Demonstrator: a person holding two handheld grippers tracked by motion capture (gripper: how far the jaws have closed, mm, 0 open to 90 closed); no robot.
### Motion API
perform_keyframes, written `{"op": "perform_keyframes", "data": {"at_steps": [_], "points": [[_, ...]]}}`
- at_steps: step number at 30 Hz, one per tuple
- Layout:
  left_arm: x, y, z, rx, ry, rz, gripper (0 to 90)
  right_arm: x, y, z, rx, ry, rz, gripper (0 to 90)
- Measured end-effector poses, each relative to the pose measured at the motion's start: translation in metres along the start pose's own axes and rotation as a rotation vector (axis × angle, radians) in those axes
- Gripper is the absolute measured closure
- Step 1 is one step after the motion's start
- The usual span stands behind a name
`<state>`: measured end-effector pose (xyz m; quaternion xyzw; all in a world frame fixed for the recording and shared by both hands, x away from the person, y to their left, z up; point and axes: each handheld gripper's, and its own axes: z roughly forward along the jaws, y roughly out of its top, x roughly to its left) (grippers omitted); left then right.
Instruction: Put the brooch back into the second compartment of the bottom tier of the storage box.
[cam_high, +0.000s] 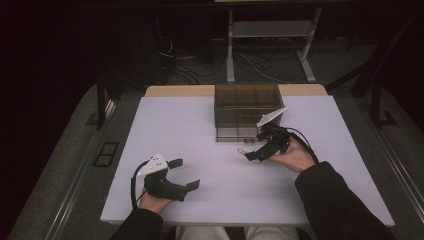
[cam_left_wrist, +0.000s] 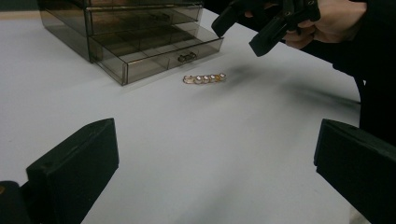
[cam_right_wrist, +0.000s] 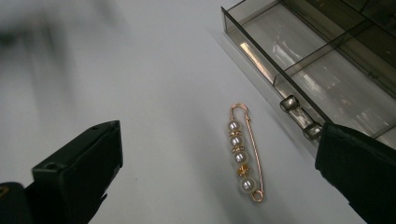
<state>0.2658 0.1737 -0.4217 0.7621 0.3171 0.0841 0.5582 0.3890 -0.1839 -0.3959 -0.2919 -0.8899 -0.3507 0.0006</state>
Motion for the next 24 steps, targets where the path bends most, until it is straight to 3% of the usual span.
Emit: {"op": "perform_keyframes", "data": {"at_steps": [24], "points": [[-0.001, 0.0, 0.001, 0.005, -0.007, 0.005, 0.0, -0.004, -0.001, 0.038, 0.104, 0.017, -0.019, 0.4]]}}
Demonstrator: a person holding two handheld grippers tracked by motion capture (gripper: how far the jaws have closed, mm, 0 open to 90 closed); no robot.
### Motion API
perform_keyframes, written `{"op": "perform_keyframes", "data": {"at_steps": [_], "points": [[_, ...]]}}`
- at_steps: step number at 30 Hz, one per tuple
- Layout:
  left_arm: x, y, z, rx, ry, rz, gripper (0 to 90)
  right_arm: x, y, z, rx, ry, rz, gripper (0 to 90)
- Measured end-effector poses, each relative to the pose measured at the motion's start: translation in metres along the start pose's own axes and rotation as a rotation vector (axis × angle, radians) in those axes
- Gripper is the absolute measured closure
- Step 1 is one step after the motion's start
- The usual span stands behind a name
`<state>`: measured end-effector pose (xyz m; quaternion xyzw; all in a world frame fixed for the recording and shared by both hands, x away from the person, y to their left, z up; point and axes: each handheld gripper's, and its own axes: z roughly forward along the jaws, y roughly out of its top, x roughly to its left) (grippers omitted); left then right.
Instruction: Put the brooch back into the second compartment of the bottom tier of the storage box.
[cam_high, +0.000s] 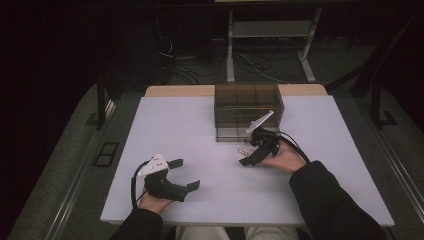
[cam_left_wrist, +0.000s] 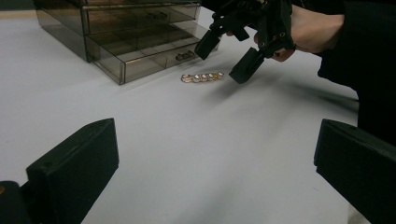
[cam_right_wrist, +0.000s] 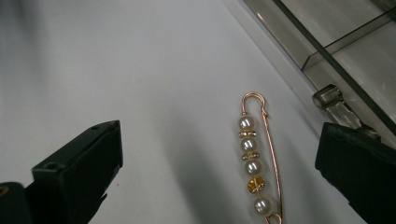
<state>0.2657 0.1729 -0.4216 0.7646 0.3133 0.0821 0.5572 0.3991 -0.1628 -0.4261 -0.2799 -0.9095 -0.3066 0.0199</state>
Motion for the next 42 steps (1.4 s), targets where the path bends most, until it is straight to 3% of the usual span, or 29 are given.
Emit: {"op": "perform_keyframes", "data": {"at_steps": [3, 5, 8, 9, 15, 17, 33, 42], "points": [[-0.0002, -0.0001, 0.0002, 0.0, -0.001, -0.001, 0.0, -0.0011, -0.0005, 0.0015, 0.01, -0.003, 0.003, 0.5], [-0.0003, -0.0001, 0.0003, 0.0, -0.001, -0.001, 0.0, -0.0029, -0.0011, 0.001, 0.014, 0.007, -0.01, 14.5], [-0.0003, -0.0001, 0.0004, 0.003, -0.002, 0.001, 0.0, -0.0041, -0.0015, 0.0008, 0.014, 0.0, -0.027, 16.0], [-0.0003, -0.0001, 0.0004, 0.003, -0.002, 0.001, 0.0, -0.0044, -0.0019, 0.0012, 0.015, -0.008, -0.034, 21.5], [-0.0003, -0.0002, 0.0006, 0.003, -0.002, -0.001, 0.0, -0.0056, -0.0026, 0.0024, 0.017, -0.026, -0.055, 28.7], [-0.0004, -0.0002, 0.0006, 0.003, -0.002, 0.0, 0.0, -0.0059, -0.0027, 0.0025, 0.024, -0.036, -0.055, 35.2], [-0.0006, -0.0003, 0.0013, 0.006, 0.0, -0.002, 0.0, -0.0078, -0.0043, 0.002, 0.035, -0.074, -0.076, 58.4], [-0.0004, -0.0003, 0.0016, 0.008, 0.002, -0.002, 0.0, -0.0071, -0.0046, 0.0025, 0.036, -0.099, -0.091, 65.9]]}}
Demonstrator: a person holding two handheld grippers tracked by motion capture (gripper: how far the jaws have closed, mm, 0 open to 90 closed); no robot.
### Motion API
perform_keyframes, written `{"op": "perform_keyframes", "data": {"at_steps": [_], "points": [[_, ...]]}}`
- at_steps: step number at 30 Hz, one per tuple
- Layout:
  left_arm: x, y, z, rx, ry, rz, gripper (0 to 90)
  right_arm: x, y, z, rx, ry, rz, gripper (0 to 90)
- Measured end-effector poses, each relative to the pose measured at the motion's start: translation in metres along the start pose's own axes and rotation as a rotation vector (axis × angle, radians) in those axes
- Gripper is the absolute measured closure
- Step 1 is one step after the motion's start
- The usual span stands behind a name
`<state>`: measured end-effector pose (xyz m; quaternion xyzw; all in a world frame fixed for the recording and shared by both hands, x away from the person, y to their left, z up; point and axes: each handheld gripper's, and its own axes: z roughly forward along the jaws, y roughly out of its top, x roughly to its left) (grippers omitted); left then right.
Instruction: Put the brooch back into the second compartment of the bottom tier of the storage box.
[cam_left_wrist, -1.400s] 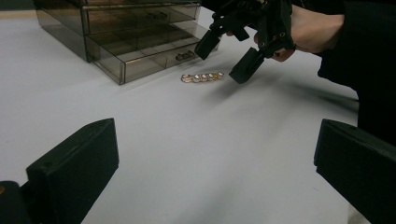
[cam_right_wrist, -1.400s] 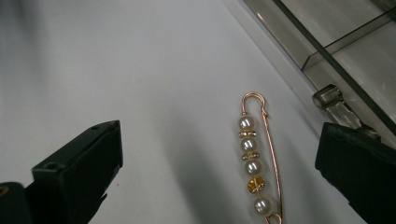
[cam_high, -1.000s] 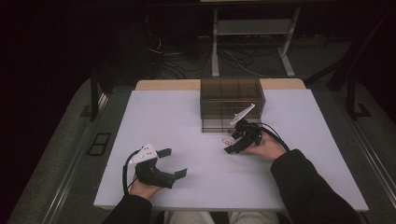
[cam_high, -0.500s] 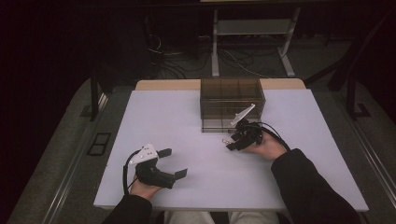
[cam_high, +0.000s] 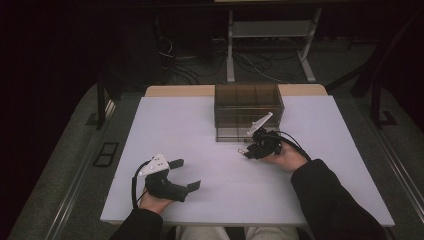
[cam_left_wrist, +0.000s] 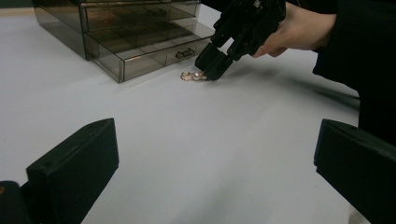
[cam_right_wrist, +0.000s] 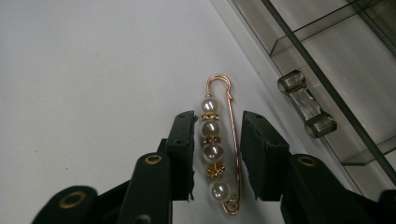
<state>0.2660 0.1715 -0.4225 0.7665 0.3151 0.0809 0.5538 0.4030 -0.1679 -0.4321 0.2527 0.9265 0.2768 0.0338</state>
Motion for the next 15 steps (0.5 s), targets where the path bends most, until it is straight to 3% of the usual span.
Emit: {"op": "perform_keyframes", "data": {"at_steps": [15], "points": [[-0.0005, -0.0001, 0.0008, 0.0, -0.004, -0.001, 0.0, -0.0009, -0.0007, 0.0002, 0.009, 0.001, -0.007, 75.2]]}}
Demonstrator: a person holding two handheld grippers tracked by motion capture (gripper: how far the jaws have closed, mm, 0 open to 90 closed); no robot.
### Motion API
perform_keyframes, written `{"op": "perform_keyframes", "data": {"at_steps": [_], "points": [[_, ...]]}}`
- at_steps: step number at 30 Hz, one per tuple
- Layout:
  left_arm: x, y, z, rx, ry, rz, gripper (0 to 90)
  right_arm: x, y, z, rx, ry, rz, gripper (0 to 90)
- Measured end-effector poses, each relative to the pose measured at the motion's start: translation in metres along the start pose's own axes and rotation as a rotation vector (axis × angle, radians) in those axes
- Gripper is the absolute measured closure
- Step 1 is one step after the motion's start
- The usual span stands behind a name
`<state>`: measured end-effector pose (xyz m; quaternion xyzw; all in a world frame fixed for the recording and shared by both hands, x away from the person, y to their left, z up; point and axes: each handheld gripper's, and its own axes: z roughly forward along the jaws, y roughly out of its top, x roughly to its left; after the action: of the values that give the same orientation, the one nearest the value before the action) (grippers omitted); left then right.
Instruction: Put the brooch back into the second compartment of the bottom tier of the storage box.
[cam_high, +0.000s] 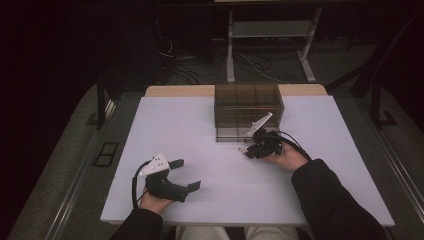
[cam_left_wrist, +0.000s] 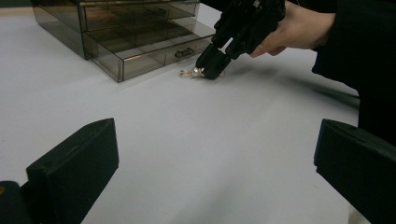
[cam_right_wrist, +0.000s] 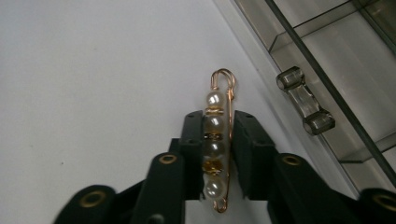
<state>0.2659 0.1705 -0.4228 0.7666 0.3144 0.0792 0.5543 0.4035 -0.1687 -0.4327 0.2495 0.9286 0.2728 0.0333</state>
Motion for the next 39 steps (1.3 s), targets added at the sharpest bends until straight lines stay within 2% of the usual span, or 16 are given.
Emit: {"op": "perform_keyframes", "data": {"at_steps": [2, 19, 28, 39], "points": [[0.0, 0.0, 0.0, 0.0, 0.0, 0.0, 0.0, -0.002, 0.0, -0.001, 0.002, 0.011, 0.002, 77.5], [0.0, 0.0, 0.001, 0.004, 0.0, 0.001, 0.0, -0.01, 0.0, -0.008, 0.005, 0.06, 0.043, 78.8], [0.0, 0.0, 0.0, 0.003, -0.001, 0.003, 0.0, -0.011, 0.008, -0.016, -0.013, 0.058, 0.032, 78.8], [0.0, 0.0, 0.0, 0.003, -0.001, 0.003, 0.0, -0.016, 0.01, -0.022, -0.021, 0.055, 0.044, 78.7]]}}
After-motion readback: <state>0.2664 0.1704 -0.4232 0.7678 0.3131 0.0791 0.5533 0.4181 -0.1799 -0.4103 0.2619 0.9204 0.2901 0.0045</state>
